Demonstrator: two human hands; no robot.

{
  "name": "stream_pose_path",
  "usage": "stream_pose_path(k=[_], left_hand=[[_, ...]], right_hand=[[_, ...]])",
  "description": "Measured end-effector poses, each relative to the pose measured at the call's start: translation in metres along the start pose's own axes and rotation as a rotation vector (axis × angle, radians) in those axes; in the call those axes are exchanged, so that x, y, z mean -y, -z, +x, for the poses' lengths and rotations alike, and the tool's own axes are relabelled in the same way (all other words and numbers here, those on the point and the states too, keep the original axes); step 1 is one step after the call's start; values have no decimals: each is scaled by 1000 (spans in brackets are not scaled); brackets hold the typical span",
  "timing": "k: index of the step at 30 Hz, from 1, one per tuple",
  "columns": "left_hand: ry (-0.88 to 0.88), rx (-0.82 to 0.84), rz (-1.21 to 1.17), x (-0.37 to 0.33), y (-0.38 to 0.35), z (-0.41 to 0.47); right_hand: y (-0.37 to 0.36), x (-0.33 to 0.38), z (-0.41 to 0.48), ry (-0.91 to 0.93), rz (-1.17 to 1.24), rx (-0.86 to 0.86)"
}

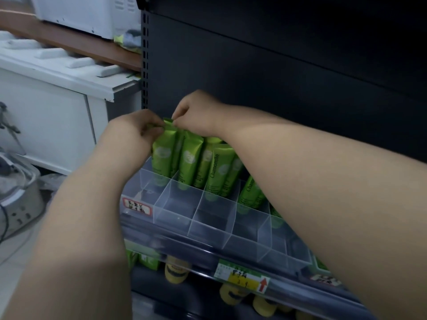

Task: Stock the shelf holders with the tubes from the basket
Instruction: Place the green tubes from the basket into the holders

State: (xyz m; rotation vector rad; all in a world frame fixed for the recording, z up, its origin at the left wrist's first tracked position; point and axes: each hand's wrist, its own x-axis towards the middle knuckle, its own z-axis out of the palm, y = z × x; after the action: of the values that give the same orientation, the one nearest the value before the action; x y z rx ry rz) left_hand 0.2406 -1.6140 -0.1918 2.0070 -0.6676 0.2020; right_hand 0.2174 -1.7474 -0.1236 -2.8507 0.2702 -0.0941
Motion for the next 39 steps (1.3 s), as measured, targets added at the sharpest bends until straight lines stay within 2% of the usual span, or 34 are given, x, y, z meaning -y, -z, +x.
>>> stream_pose_path(k=[4, 11, 21, 28, 39], left_hand=[[-28, -14, 97, -2, 2, -1], [-37, -52, 107, -15, 7, -4], [-65, -38, 342, -58, 18, -40], [-324, 121, 317, -93, -19, -118], [-495, 418, 365, -109, -66, -247]], right_hand=[[4, 1, -5, 28, 51, -86], [7, -8, -23, 64, 197, -176], [23, -22, -129, 151, 169, -186], [14, -46, -222, 129, 65, -150], [-16, -113, -382, -108, 72, -10]])
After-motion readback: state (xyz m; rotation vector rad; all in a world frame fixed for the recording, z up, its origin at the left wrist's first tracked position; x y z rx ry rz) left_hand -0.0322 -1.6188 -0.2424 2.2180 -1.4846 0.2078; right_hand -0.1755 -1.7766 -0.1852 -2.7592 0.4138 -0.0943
